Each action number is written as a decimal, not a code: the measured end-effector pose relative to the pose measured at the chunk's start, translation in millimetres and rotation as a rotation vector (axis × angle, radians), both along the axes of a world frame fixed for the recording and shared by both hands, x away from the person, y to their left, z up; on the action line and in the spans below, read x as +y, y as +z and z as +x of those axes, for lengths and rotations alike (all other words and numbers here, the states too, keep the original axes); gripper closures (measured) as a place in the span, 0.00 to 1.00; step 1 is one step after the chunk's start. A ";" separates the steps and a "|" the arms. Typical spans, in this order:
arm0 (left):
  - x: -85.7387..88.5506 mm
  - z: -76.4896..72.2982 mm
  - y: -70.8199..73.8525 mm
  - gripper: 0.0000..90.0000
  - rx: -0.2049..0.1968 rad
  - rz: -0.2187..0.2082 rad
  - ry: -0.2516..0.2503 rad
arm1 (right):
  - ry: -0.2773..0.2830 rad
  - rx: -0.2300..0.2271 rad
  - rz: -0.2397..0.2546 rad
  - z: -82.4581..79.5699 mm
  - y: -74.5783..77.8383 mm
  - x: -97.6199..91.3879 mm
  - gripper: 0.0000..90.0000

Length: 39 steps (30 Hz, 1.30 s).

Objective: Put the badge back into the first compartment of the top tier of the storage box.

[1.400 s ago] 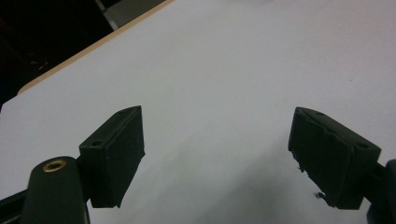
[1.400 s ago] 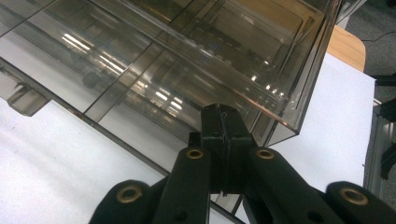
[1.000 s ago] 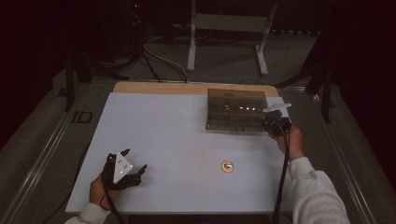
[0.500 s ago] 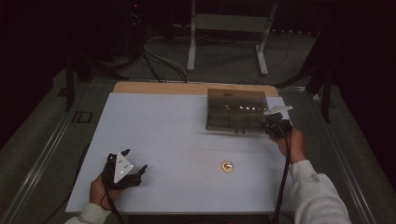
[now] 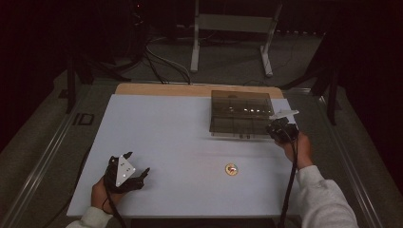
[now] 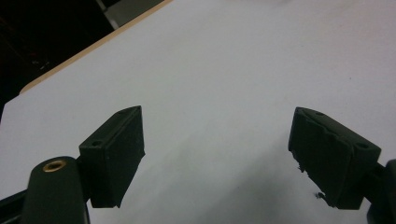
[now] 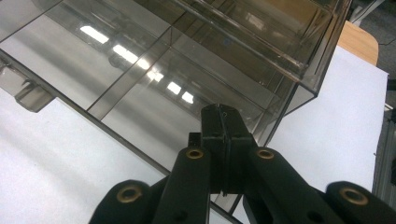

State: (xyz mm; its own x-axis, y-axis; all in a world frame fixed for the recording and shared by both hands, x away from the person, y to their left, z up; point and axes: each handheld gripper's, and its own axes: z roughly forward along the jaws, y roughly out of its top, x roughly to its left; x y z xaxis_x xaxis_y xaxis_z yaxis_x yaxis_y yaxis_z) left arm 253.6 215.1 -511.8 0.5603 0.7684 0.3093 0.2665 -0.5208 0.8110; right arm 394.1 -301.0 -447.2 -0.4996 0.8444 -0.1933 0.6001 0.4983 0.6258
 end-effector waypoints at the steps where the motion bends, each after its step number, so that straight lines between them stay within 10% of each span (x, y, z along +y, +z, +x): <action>1: -0.1 0.0 0.0 0.22 0.000 -0.003 0.000 | 0.000 0.000 0.000 0.0 0.0 0.0 1.00; 39: -0.3 0.4 -0.2 0.22 0.002 0.000 -0.002 | 0.022 -0.042 -0.045 -11.4 0.7 5.0 0.95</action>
